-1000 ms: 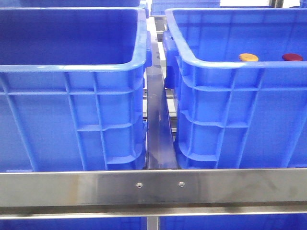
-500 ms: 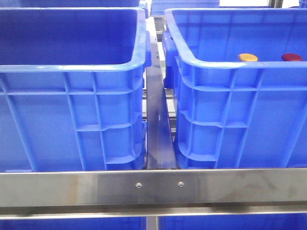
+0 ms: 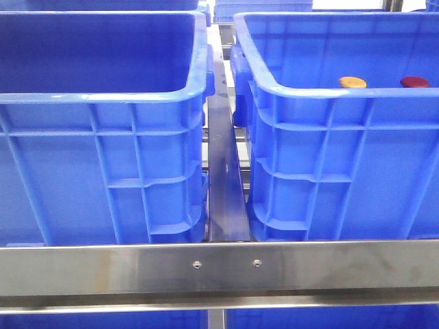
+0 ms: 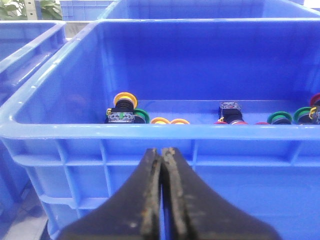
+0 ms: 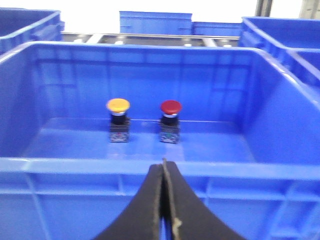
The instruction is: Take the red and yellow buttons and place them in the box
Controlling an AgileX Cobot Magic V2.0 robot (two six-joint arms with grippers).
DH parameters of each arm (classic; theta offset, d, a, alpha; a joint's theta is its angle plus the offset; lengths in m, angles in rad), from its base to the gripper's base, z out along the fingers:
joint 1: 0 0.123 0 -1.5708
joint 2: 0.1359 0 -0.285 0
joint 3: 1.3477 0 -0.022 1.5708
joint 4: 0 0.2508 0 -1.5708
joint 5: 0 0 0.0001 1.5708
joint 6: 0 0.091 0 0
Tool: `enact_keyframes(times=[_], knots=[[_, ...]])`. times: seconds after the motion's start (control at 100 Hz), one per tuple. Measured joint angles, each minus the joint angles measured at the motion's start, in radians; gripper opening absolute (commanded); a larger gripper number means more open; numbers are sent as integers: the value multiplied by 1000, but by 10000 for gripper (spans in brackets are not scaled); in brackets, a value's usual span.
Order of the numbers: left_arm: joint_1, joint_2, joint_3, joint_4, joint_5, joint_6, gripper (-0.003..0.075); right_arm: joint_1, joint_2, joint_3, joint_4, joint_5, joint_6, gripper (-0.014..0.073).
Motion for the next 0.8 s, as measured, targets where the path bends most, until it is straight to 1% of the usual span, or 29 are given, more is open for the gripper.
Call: enact_keyframes(times=[0.19, 0.38, 0.57, 0.8], knots=[[0, 0, 0, 0, 0, 0, -20, -18, -30, 52, -41, -35, 39, -64], [0, 0, 0, 0, 0, 0, -20, -29, -76, 57, -50, -39, 45, -64], [0, 0, 0, 0, -2, 0, -20, -33, -84, 57, -58, 9, 58, -64], [0, 0, 0, 0, -2, 0, -20, -33, -84, 59, -79, 9, 72, -64]])
